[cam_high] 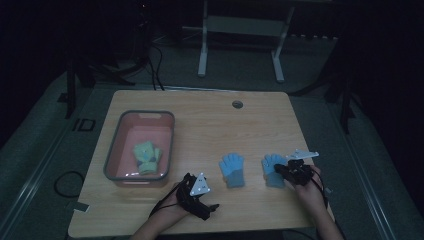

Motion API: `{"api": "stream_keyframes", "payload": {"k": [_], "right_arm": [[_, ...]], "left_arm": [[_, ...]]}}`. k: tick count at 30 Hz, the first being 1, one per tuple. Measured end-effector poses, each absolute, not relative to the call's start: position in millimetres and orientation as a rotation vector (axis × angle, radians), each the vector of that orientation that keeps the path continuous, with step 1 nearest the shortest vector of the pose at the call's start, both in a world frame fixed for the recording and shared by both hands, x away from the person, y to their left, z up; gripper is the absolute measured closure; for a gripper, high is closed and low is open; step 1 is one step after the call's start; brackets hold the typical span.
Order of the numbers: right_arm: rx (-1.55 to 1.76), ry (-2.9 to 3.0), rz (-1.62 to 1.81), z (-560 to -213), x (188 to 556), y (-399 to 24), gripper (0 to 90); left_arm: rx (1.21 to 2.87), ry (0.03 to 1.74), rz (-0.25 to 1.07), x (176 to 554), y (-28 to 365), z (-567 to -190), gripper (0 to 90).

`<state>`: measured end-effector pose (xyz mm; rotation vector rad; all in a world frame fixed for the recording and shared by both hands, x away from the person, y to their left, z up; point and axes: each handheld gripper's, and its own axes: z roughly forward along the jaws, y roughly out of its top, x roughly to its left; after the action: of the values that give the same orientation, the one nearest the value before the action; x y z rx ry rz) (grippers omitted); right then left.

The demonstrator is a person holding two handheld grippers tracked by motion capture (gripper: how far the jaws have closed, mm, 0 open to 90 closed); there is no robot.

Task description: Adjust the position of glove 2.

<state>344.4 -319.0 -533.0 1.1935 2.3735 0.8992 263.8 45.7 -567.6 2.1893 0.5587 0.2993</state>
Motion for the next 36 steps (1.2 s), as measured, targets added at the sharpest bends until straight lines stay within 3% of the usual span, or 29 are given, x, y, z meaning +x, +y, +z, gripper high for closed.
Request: {"api": "stream_keyframes", "payload": {"k": [18,36], "right_arm": [[1.066,2.358,1.049,-480.0,340.0,-282.6,86.1],[0.912,2.492,1.135,-478.7,336.4,-214.0,86.0]], "left_arm": [[2.187,0.557,0.301,263.9,46.0,-567.1,2.7],[2.189,0.548,0.300,263.5,46.0,-566.7,2.7]]}}
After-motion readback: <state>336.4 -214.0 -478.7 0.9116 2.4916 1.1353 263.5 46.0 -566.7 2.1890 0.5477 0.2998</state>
